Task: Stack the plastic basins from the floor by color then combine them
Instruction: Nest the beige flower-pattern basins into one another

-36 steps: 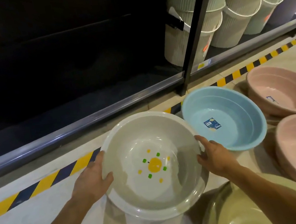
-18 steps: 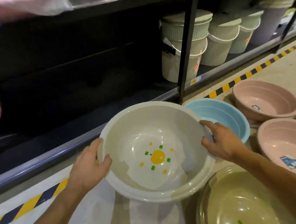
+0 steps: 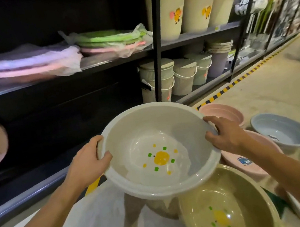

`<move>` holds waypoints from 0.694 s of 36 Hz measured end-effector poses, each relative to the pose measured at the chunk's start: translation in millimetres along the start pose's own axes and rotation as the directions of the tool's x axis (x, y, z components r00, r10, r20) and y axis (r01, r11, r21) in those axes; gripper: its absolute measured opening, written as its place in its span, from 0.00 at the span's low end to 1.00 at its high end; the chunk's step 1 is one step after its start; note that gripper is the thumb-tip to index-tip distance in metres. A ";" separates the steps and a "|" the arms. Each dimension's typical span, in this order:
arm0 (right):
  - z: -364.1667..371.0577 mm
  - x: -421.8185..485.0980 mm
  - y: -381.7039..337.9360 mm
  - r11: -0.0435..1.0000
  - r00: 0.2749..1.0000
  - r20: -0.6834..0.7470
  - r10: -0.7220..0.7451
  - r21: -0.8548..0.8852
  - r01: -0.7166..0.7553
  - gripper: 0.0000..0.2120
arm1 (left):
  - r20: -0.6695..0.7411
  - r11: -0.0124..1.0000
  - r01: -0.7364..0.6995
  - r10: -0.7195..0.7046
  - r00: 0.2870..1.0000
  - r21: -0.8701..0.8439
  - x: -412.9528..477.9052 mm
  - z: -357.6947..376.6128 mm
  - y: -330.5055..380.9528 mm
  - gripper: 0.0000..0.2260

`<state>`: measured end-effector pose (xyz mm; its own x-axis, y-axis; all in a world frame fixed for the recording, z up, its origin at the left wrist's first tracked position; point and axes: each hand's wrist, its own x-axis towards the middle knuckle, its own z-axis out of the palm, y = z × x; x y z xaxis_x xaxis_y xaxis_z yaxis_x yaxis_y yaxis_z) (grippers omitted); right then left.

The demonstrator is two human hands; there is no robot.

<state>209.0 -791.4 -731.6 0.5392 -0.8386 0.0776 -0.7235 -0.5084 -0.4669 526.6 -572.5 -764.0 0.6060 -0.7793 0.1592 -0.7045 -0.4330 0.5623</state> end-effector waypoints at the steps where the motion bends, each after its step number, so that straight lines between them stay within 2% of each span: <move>1: -7.8 -10.1 3.3 1.000 1.000 -0.007 0.008 0.001 -0.008 0.35 | 0.003 1.000 -0.014 0.014 1.000 -0.008 -5.0 -1.1 7.6 0.23; 5: -34.7 -46.1 19.0 0.999 0.998 -0.051 0.040 -0.017 -0.041 0.27 | 0.052 0.998 -0.053 0.055 0.997 -0.029 -20.6 6.2 30.4 0.23; 9: -48.5 -64.5 44.3 0.995 0.995 -0.057 0.078 -0.057 -0.081 0.30 | 0.109 0.995 -0.085 0.090 0.990 -0.050 -29.1 29.4 50.2 0.23; 13: -42.9 -76.0 82.2 0.989 0.989 -0.098 0.112 -0.090 -0.121 0.27 | 0.130 0.990 -0.125 0.132 0.983 -0.058 -25.9 66.1 68.7 0.25; 16: -34.4 -87.3 110.9 0.995 0.988 -0.122 0.093 -0.026 -0.097 0.24 | 0.177 0.984 -0.152 0.166 0.970 -0.092 -27.5 103.7 78.2 0.25; 18: -23.1 -97.0 132.4 0.994 0.989 -0.109 0.101 -0.025 -0.104 0.24 | 0.200 0.980 -0.160 0.181 0.963 -0.120 -28.1 128.8 82.6 0.25; 22: 9.5 -116.3 180.0 0.961 0.968 -0.066 0.242 -0.118 -0.249 0.28 | 0.202 0.974 -0.155 0.187 0.961 -0.165 -33.5 181.2 77.7 0.25; 25: 27.7 -133.9 212.4 0.937 0.950 -0.053 0.307 -0.158 -0.311 0.31 | 0.310 0.972 -0.136 0.192 0.931 -0.191 -50.8 222.6 69.6 0.27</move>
<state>-5.0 -781.6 -865.5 0.2677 -0.9632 -0.0229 -0.9138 -0.2463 -0.3229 364.5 -663.9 -913.5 0.3147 -0.9492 0.0041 -0.6971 -0.2282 0.6797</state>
